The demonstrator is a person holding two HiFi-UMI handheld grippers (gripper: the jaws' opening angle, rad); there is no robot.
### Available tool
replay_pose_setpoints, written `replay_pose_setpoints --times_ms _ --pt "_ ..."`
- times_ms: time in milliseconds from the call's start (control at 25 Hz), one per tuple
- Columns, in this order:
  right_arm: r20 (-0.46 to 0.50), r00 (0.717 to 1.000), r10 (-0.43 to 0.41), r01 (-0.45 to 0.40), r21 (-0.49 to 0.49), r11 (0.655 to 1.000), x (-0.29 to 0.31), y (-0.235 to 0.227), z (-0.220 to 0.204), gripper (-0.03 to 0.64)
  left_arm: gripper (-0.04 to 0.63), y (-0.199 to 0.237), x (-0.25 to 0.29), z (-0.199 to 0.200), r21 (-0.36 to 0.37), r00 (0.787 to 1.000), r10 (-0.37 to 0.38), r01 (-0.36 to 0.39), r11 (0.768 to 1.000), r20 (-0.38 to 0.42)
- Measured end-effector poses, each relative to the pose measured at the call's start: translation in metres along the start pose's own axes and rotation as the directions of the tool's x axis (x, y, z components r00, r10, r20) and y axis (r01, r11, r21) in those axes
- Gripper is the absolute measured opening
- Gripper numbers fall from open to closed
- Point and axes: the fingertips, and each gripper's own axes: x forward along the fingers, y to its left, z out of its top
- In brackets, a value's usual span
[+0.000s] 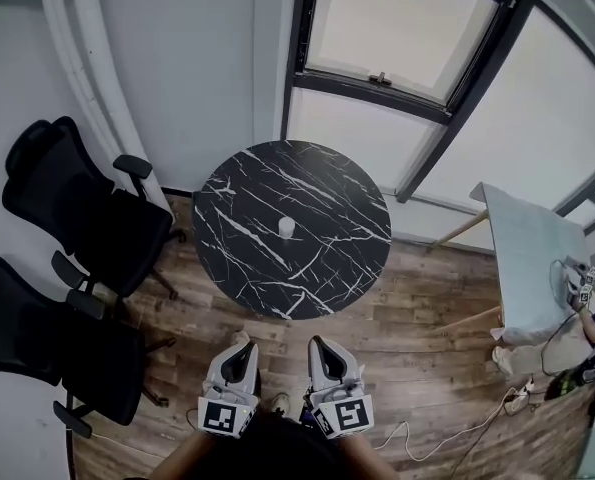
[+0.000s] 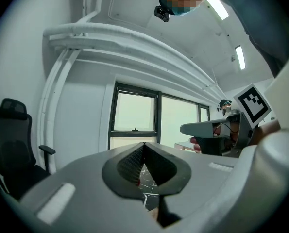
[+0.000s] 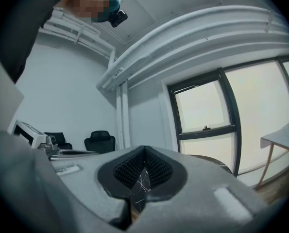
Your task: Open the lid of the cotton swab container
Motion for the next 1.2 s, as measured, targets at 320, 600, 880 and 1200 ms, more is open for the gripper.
replay_pose_setpoints --times_ms 320,600,880,1200 --pt "-0.023 0.999 -0.048 0.048 -0.006 0.999 0.082 -0.030 -0.001 -0.006 0.003 0.059 0.078 0.003 -0.007 0.999 -0.036 0.036 0.999 -0.018" --pt "-0.050 0.994 -0.095 0.095 0.009 0.995 0.151 -0.046 -0.002 -0.006 0.003 0.115 0.132 0.002 -0.003 0.996 -0.074 0.074 0.997 -0.040" --pt "-0.077 0.986 -0.148 0.153 0.064 0.986 0.210 -0.058 -0.008 -0.006 0.003 0.167 0.162 -0.017 -0.018 0.992 -0.109 0.108 0.994 -0.068" --pt "-0.044 0.979 -0.199 0.200 0.031 0.979 0.247 -0.071 0.009 -0.006 0.005 0.196 0.191 -0.043 0.004 0.981 -0.165 0.167 0.986 -0.103"
